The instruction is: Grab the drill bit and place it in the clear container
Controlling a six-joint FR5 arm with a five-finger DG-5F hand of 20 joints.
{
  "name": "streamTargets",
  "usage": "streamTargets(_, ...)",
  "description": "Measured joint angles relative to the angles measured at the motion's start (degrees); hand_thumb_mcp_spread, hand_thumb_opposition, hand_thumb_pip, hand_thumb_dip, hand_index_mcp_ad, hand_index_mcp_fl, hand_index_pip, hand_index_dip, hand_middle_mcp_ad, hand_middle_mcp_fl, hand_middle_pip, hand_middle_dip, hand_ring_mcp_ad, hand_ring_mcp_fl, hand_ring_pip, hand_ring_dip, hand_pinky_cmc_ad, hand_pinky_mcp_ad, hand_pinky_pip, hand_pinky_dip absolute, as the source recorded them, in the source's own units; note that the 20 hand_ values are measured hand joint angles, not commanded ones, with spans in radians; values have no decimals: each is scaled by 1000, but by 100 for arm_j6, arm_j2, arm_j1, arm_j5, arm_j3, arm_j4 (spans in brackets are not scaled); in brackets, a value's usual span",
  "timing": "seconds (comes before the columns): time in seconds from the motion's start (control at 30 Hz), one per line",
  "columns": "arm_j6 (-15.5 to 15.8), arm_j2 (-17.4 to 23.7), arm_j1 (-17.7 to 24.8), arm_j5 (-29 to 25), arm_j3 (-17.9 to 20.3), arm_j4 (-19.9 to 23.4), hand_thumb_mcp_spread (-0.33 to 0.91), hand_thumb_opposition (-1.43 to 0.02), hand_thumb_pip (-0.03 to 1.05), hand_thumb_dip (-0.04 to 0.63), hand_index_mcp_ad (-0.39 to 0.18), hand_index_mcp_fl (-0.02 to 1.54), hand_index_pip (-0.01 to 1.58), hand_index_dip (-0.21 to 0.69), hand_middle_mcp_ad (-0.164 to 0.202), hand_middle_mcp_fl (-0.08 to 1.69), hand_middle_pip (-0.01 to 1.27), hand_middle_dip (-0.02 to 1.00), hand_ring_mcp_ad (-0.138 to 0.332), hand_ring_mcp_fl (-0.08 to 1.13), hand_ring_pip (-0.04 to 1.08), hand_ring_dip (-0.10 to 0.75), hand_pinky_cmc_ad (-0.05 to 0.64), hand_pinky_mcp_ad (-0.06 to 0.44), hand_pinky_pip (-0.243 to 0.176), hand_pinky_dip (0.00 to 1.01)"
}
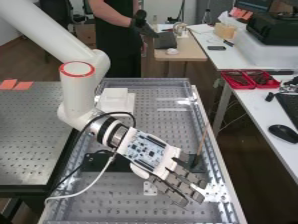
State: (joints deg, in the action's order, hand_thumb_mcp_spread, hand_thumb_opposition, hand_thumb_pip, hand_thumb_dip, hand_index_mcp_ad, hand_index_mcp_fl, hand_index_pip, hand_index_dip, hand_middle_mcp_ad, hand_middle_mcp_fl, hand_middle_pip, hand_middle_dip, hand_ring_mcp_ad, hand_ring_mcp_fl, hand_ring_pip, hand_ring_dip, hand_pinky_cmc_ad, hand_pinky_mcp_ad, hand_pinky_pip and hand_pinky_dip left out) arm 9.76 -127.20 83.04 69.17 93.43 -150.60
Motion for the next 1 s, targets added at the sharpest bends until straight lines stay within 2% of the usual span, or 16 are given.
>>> streamTargets(0.03, 12, 4, -2, -1, 3, 5, 552, -941, 503, 286, -162, 581, 995, 367, 68, 251, 124, 204, 84, 38, 103, 9, 295, 120, -77, 140)
streamTargets(0.33, 52, 37, -8, 1, 37, 26, 546, -934, 503, 286, -162, 585, 962, 367, 70, 253, 124, 204, 87, 49, 103, 9, 295, 120, -77, 140)
streamTargets(0.5, 35, 43, 9, 9, 61, 56, 545, -925, 506, 286, -164, 689, 1056, 367, 66, 253, 124, 206, 87, 49, 103, 9, 295, 120, -77, 138)
streamTargets(0.6, 34, 45, 18, 20, 71, 87, 557, -937, 501, 286, -169, 696, 1089, 361, 70, 253, 124, 206, 87, 49, 106, 12, 295, 117, -77, 138)
streamTargets(1.0, 40, 51, 22, 19, 81, 76, 560, -951, 485, 283, -171, 709, 1086, 361, 70, 253, 124, 206, 87, 49, 108, 12, 295, 117, -77, 140)
